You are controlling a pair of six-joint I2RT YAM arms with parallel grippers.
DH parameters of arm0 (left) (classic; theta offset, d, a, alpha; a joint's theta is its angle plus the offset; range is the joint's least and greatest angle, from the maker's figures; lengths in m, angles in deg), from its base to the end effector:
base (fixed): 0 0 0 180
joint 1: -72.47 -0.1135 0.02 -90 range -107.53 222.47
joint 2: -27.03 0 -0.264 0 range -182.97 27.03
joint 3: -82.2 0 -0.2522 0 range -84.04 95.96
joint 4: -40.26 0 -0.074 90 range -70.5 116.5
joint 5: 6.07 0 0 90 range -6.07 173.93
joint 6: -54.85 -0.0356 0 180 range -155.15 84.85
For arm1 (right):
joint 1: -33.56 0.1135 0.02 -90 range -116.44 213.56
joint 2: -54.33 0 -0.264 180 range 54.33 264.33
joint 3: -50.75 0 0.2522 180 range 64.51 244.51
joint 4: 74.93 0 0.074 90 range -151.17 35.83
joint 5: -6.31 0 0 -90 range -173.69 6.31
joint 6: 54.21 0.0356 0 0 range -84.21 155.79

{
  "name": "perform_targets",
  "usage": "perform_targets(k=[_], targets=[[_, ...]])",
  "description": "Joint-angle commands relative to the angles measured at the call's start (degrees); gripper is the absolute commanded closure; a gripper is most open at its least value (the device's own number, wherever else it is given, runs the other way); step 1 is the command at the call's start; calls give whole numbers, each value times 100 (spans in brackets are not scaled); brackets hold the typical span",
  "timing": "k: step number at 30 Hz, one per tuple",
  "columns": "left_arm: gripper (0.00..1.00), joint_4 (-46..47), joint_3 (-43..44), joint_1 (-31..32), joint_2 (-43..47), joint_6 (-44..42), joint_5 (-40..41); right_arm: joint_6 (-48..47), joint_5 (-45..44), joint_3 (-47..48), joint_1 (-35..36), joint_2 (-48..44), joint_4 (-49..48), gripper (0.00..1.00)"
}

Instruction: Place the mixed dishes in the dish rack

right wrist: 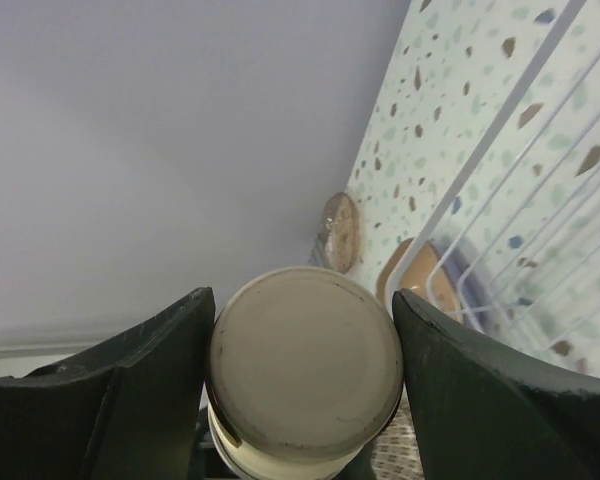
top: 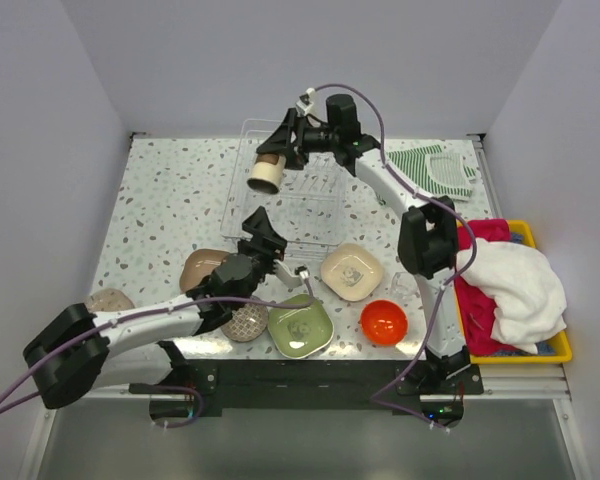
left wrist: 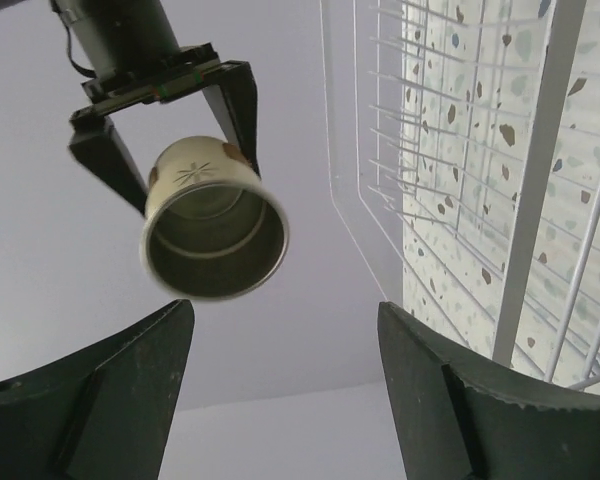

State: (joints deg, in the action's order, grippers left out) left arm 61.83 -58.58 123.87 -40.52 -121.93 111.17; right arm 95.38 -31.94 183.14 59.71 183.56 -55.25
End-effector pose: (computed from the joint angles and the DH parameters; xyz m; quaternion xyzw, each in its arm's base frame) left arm 0.1663 -0.1822 0.2254 0.6229 0.4054 0.3639 0.5615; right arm 0.4642 0.2591 0.3046 -0.0426 0.7656 0.6225 0.1565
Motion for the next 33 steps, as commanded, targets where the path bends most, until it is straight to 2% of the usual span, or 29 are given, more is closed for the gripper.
perform_targets(k=[1, 4, 6, 11, 15, 23, 33], targets=[[20, -1132, 267, 247, 812, 768, -298, -1560, -453, 1264, -329, 383, 779, 69], [20, -1660, 223, 318, 1235, 1092, -334, -2588, -866, 2031, -453, 769, 1271, 69], [20, -1906, 302, 318, 1323, 1503, -37, -2943, -1402, 2278, -497, 875, 1325, 69], [20, -2854, 697, 318, 1139, 2516, 720, -3980, -2675, 1875, -497, 648, 501, 71], [19, -2927, 628, 310, 1200, 2877, 984, -4464, -3274, 1577, -488, 586, -115, 71], [19, -3173, 698, 292, 1043, 3228, 958, -5141, -3935, 1128, -453, 770, -1512, 72], [18, -3384, 645, 292, 954, 3519, 897, -5800, -4146, 1259, -418, 1245, -1865, 73]])
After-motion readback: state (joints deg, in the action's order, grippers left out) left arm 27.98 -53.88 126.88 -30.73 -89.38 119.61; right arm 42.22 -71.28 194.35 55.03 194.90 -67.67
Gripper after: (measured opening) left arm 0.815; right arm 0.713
